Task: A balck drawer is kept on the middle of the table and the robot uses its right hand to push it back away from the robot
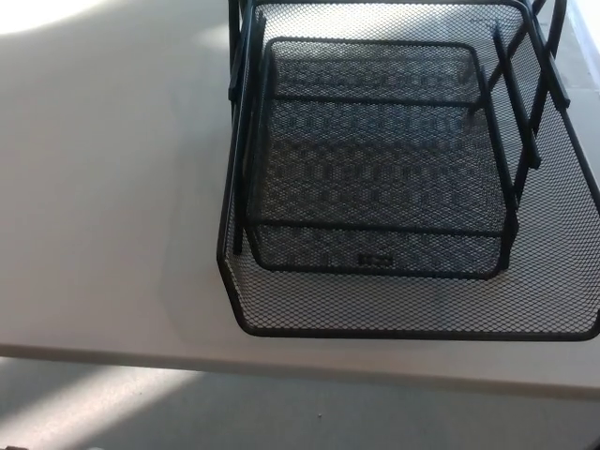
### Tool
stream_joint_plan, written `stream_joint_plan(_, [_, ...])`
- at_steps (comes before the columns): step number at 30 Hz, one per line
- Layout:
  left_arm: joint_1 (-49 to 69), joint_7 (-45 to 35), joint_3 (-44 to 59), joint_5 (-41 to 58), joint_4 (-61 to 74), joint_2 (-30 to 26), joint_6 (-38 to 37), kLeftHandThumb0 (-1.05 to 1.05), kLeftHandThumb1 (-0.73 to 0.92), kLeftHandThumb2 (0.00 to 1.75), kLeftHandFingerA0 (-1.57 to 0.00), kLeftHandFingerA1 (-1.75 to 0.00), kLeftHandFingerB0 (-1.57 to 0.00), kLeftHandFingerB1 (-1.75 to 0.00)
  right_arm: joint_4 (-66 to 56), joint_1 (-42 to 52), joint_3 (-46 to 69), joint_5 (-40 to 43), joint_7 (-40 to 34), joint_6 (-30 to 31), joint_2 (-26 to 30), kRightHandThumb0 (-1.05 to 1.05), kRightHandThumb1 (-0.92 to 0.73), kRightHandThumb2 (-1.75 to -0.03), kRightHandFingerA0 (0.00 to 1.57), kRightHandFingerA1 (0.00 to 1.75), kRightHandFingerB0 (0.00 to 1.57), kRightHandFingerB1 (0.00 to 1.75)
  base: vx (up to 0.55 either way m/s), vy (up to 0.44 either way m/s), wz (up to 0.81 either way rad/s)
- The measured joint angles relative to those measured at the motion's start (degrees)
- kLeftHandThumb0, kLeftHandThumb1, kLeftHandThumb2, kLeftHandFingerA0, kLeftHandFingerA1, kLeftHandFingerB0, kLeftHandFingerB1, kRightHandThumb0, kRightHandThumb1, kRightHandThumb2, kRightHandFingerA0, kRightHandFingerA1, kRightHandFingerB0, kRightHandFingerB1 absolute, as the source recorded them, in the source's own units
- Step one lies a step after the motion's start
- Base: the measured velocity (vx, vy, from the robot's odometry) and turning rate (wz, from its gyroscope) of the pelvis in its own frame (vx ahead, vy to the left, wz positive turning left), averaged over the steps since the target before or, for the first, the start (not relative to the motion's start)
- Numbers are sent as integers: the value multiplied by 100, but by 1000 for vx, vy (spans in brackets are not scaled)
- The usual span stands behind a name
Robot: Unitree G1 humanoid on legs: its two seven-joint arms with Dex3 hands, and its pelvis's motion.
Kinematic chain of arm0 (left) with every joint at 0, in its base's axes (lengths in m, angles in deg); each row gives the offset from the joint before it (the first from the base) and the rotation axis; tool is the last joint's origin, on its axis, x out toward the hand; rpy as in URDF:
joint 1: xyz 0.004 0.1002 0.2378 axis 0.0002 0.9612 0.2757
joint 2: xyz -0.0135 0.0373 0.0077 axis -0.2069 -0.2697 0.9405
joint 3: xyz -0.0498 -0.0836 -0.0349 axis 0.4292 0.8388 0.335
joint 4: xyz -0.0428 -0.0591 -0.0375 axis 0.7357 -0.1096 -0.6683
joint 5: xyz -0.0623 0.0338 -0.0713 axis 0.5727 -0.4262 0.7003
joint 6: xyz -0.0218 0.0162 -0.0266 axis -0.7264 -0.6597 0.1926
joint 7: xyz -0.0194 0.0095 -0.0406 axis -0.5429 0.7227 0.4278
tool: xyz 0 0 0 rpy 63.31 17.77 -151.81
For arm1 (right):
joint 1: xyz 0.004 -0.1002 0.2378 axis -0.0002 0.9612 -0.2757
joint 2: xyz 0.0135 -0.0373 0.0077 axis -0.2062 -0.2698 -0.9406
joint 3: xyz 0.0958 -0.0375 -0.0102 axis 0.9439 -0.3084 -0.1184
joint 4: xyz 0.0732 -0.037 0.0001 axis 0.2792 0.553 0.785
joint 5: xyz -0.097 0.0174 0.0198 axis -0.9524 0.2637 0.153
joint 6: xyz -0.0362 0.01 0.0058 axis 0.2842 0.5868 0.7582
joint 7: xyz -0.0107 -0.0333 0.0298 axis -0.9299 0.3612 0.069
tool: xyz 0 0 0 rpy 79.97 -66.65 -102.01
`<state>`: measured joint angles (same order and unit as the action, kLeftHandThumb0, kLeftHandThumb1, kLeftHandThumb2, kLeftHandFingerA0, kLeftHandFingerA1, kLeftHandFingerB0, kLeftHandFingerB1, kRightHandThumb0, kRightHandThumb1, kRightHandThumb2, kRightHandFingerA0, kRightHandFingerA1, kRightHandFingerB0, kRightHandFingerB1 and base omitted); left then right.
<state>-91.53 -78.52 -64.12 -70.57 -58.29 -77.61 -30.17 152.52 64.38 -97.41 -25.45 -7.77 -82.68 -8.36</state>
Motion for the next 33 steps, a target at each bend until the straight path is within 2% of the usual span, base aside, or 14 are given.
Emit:
stream_joint_plan(2, [-12, -117, -42, -14, -82, -35, -111, -58, 71, 63, -47, -38, -30, -32, 70, -7, -41, -34, 113, -28, 17, -53, -77, -63, 48, 42, 40, 34, 0, 0, 0])
stream_joint_plan(3, [-12, -146, -51, -17, -102, -39, -142, -57, 73, 62, -42, -36, -28, -31, 84, -7, -48, -44, 140, -37, 19, -55, -71, -65, 50, 44, 41, 36, 0, 0, 0])
stream_joint_plan(6, [-24, -252, -99, -37, -188, -39, -248, -56, 73, 62, -43, -37, -26, -31, 108, -2, -20, -62, 196, -95, 25, -51, -74, -62, 55, 42, 44, 36, 0, 0, 0])
stream_joint_plan(7, [-32, -285, -104, -41, -212, -39, -276, -57, 72, 62, -44, -37, -29, -32, 74, 31, 42, -55, 157, -140, 38, -52, -76, -63, 55, 40, 41, 34, 0, 0, 0])
stream_joint_plan(8, [-40, -308, -103, -43, -225, -39, -293, -57, 72, 62, -44, -37, -29, -32, -13, 96, 109, -48, 80, -193, 62, -52, -76, -63, 55, 40, 41, 34, 0, 0, 0])
stream_joint_plan(9, [-42, -313, -104, -42, -228, -39, -299, -58, 72, 63, -43, -37, -28, -31, -67, 128, 133, -47, 49, -216, 77, -53, -73, -63, 48, 39, 38, 35, 0, 0, 0])
stream_joint_plan(12, [-52, -340, -105, -42, -240, -37, -325, -57, 72, 62, -44, -37, -29, -31, -741, 472, 362, -25, -210, -407, 220, -53, -76, -63, 50, 38, 39, 34, 0, 0, 0])
stream_joint_plan(13, [-55, -342, -105, -41, -239, -37, -327, -58, 73, 62, -44, -37, -27, -31, -983, 578, 442, -16, -251, -433, 247, -59, -63, -93, 48, 55, 34, 48, 0, 0, 0])
stream_joint_plan(15, [-59, -343, -105, -41, -238, -33, -329, -57, 73, 62, -45, -37, -28, -31, -1395, 763, 554, -4, -278, -462, 272, -62, -64, -95, 48, 55, 34, 49, 0, 0, 0])
stream_joint_plan(16, [-61, -343, -105, -40, -237, -31, -330, -57, 72, 63, -46, -38, -31, -32, -1622, 861, 617, 4, -279, -471, 286, -60, -63, -94, 47, 54, 33, 48, 0, 0, 0])
stream_joint_plan(17, [-61, -343, -105, -39, -237, -29, -330, -57, 72, 63, -44, -37, -30, -32, -1793, 936, 665, 12, -279, -477, 295, -55, -78, -62, 55, 39, 40, 33, 0, 0, 0])
stream_joint_plan(23, [-61, -343, -104, -33, -240, -23, -332, -56, 72, 62, -46, -38, -31, -32, -3050, 1510, 981, 84, -260, -512, 381, -55, -73, -64, 52, 39, 38, 34, 0, 0, 0])
stream_joint_plan(26, [-61, -344, -104, -32, -238, -17, -332, -55, 73, 62, -42, -37, -29, -31, -3709, 1812, 1145, 117, -241, -522, 403, -54, -73, -63, 55, 40, 39, 35, 0, 0, 0])
stream_joint_plan(33, [-64, -344, -104, -31, -238, -11, -332, -57, 72, 63, -46, -38, -31, -32, -5043, 2409, 1435, 339, -90, -542, 452, -53, -75, -63, 47, 39, 33, 34, 0, 0, 0])
